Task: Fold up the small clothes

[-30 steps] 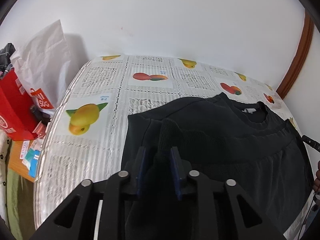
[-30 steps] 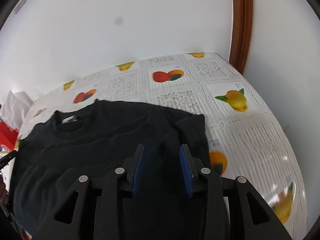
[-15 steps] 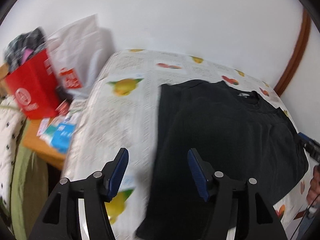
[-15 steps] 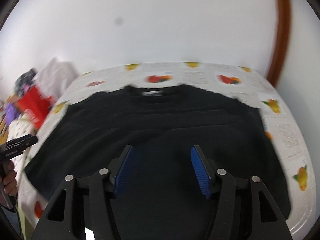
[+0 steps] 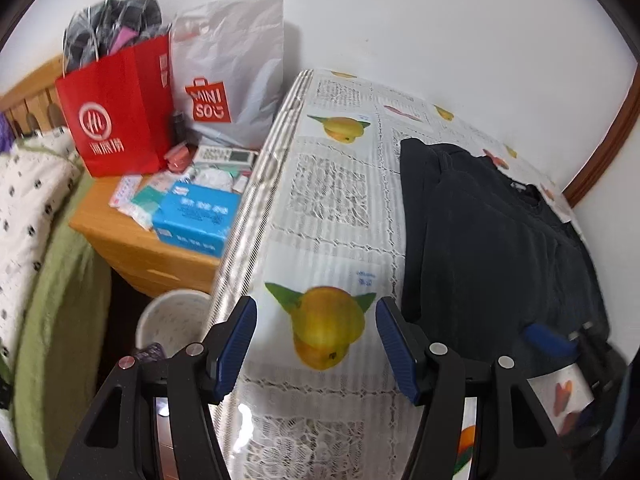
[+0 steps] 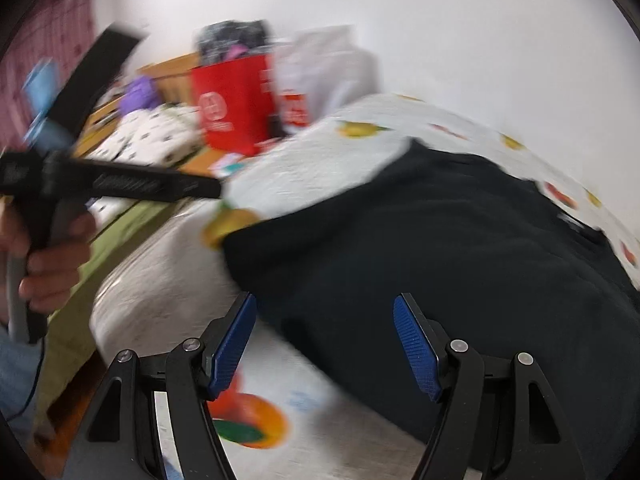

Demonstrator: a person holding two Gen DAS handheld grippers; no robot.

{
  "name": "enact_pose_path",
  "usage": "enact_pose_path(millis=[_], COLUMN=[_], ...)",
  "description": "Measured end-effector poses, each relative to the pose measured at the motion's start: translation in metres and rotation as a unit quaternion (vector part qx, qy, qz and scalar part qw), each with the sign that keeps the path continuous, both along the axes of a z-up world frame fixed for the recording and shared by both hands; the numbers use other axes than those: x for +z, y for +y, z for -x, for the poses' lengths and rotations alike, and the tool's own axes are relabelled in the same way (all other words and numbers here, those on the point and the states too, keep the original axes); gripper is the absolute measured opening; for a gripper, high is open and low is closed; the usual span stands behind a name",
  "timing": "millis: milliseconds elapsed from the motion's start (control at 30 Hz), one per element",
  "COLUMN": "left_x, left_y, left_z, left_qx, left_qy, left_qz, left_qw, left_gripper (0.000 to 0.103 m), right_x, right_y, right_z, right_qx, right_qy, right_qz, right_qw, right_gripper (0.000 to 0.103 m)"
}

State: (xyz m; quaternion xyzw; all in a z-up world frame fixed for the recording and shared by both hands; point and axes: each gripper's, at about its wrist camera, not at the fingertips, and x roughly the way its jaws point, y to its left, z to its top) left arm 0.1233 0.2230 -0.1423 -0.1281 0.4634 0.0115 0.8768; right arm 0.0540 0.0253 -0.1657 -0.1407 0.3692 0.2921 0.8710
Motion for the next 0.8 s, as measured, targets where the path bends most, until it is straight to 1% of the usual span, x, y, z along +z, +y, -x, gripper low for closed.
enact_pose_path(millis=[67, 167, 233, 300, 367, 400, 433, 533, 567, 600, 667, 733, 800], left_x=[-0.006, -0.014, -0.021, -0.025, -0.029, -0.03, -0.032, -0.035, -0.036, -0.036, -0.036, -0.034, -0.031], left_y=[-0.001, 0.002, 0.009, 0.015, 0.019, 0.021, 0.023, 0.028, 0.03, 0.031, 0.033, 0.032, 0.029], left_z=[0.001, 0.003, 0.005, 0.008, 0.012, 0.014, 0.016, 0.021, 0.023, 0.024, 0.028, 0.031, 0.031], left_qx=[-0.01, -0.004, 0.001, 0.006, 0.006, 0.008, 0.009, 0.015, 0.015, 0.014, 0.017, 0.017, 0.018], left_qy=[-0.003, -0.006, -0.003, -0.005, -0.008, -0.008, -0.008, -0.009, -0.011, -0.012, -0.011, -0.012, -0.012], left_qz=[0.013, 0.029, 0.05, 0.061, 0.063, 0.062, 0.059, 0.059, 0.062, 0.064, 0.06, 0.056, 0.052], left_qw=[0.9999, 0.9995, 0.9988, 0.9981, 0.9979, 0.998, 0.9982, 0.9981, 0.9979, 0.9978, 0.998, 0.9982, 0.9984], left_gripper=[0.06, 0.06, 0.06, 0.06, 0.06, 0.06, 0.06, 0.06, 0.06, 0.06, 0.06, 0.06, 0.06], right_x=[-0.01, -0.031, -0.04, -0.043, -0.045, -0.044, -0.044, -0.044, -0.044, -0.044, -0.037, -0.022, 0.004], right_y=[0.017, 0.039, 0.047, 0.049, 0.051, 0.052, 0.054, 0.059, 0.06, 0.06, 0.056, 0.044, 0.023], right_z=[0.005, 0.007, 0.007, 0.004, -0.002, -0.006, -0.01, -0.024, -0.025, -0.025, -0.026, -0.028, -0.031], right_qx=[0.009, 0.009, 0.001, -0.004, -0.018, -0.028, -0.038, -0.054, -0.055, -0.055, -0.053, -0.062, -0.084], right_qy=[-0.011, -0.019, -0.036, -0.047, -0.052, -0.054, -0.054, -0.054, -0.058, -0.062, -0.064, -0.059, -0.062], right_qz=[0.026, 0.076, 0.098, 0.105, 0.105, 0.101, 0.097, 0.096, 0.096, 0.095, 0.077, 0.032, -0.029], right_qw=[1.0, 0.997, 0.995, 0.993, 0.993, 0.993, 0.993, 0.992, 0.992, 0.992, 0.994, 0.996, 0.994], right_gripper=[0.073, 0.073, 0.073, 0.071, 0.065, 0.059, 0.056, 0.039, 0.026, 0.02, 0.016, 0.015, 0.014])
